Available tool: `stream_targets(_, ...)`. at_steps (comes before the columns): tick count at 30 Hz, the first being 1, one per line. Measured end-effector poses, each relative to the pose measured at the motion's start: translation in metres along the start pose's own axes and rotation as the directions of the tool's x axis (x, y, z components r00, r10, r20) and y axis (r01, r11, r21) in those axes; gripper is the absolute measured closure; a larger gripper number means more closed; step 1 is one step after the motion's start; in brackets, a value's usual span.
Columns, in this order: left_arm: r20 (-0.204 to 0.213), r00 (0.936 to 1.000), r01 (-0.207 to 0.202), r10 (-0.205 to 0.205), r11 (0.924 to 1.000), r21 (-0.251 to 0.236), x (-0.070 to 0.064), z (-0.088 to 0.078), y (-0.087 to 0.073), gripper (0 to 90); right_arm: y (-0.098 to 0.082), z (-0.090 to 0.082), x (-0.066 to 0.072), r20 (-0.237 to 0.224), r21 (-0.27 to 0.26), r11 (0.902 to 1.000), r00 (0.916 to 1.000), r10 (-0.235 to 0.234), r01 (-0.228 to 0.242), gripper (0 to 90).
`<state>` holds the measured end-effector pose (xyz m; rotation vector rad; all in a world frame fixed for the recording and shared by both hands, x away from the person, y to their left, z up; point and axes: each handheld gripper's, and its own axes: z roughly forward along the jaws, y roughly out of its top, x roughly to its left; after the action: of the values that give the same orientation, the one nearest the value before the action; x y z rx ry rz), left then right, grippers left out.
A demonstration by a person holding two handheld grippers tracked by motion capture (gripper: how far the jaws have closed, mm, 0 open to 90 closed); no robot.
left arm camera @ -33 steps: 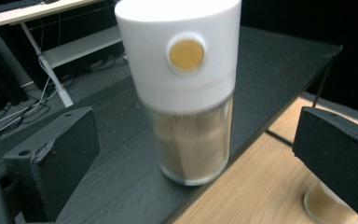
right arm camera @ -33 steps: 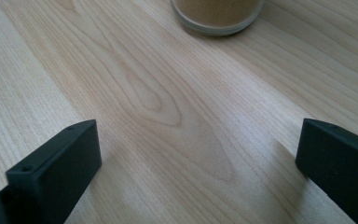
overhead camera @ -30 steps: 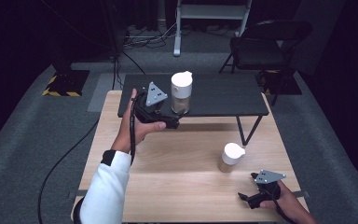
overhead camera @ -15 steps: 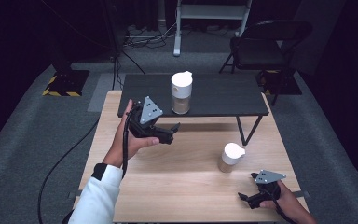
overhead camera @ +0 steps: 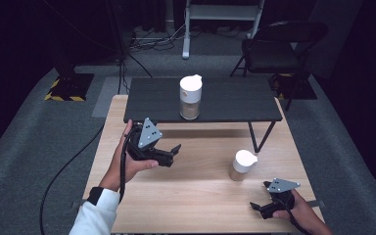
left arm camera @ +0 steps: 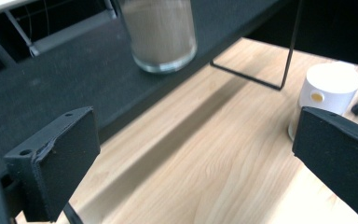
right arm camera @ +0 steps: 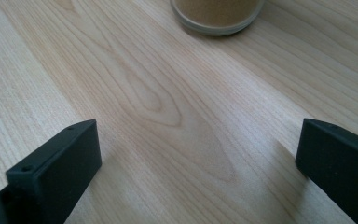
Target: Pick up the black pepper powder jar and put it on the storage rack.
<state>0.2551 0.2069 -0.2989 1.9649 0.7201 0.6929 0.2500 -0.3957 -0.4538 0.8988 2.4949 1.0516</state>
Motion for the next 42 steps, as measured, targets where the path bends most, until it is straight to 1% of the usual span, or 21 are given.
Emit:
stream_targets(1,0.000,1.0000,0.000,0.000,1.0000,0.000,0.000,0.000,0.000,0.5,0.000,0.000,0.000,0.000,0.000,1.0000,1.0000,0.000,0.000,0.0)
stream_targets(4,0.001,1.0000,0.004,-0.004,0.9998,0.022,0.002,0.000,-0.010,0.5,0.000,0.000,0.000,0.001,0.000,1.0000,1.0000,0.000,0.000,0.0)
stream_targets(5,0.001,1.0000,0.004,-0.004,0.9998,0.022,0.002,0.000,-0.010,0.5,0.000,0.000,0.000,0.001,0.000,1.0000,1.0000,0.000,0.000,0.0)
stream_targets(8,-0.002,0.9999,0.015,-0.015,0.9993,0.034,0.002,0.000,-0.018,0.5,0.000,0.000,0.000,0.001,0.000,1.0000,1.0000,0.001,-0.001,0.0)
stream_targets(9,0.001,0.9999,0.012,-0.012,0.9992,0.040,0.003,0.000,-0.019,0.5,0.000,0.000,0.000,0.000,0.000,1.0000,1.0000,0.001,-0.001,0.0)
stream_targets(12,0.003,1.0000,0.008,-0.008,0.9985,0.053,0.002,0.000,-0.024,0.5,0.000,0.000,0.000,0.001,0.000,1.0000,1.0000,0.001,-0.001,0.0)
stream_targets(14,0.006,0.9999,0.014,-0.015,0.9981,0.060,0.002,0.000,-0.028,0.5,0.000,0.000,0.000,0.001,0.000,1.0000,1.0000,0.001,-0.001,0.0)
stream_targets(21,0.018,0.9996,0.019,-0.020,0.9966,0.080,-0.002,0.000,-0.042,0.5,0.000,0.000,0.000,0.002,0.000,1.0000,1.0000,0.002,-0.002,0.0)
stream_targets(22,0.017,0.9998,0.012,-0.014,0.9959,0.090,-0.002,0.001,-0.044,0.5,0.000,0.000,0.001,0.002,0.000,1.0000,1.0000,0.002,-0.002,0.0)
stream_targets(25,0.023,0.9993,0.026,-0.028,0.9943,0.104,-0.003,0.002,-0.051,0.5,0.000,0.000,0.001,0.002,0.000,1.0000,1.0000,0.002,-0.002,0.0)
stream_targets(26,0.025,0.9994,0.021,-0.024,0.9934,0.113,-0.004,0.002,-0.052,0.5,0.000,0.000,0.001,0.002,0.000,1.0000,1.0000,0.002,-0.002,0.0)
stream_targets(31,0.027,0.9991,0.031,-0.034,0.9919,0.123,-0.005,0.000,-0.060,0.5,0.000,0.000,0.001,0.002,0.000,1.0000,1.0000,0.002,-0.002,0.0)
stream_targets(34,0.035,0.9987,0.033,-0.038,0.9900,0.137,-0.007,0.000,-0.067,0.5,0.000,0.000,0.001,0.002,0.000,1.0000,1.0000,0.002,-0.002,0.0)
stream_targets(42,0.041,0.9969,0.060,-0.068,0.9843,0.166,-0.010,0.002,-0.088,0.5,0.000,0.000,0.001,0.003,0.000,1.0000,1.0000,0.003,-0.003,0.0)
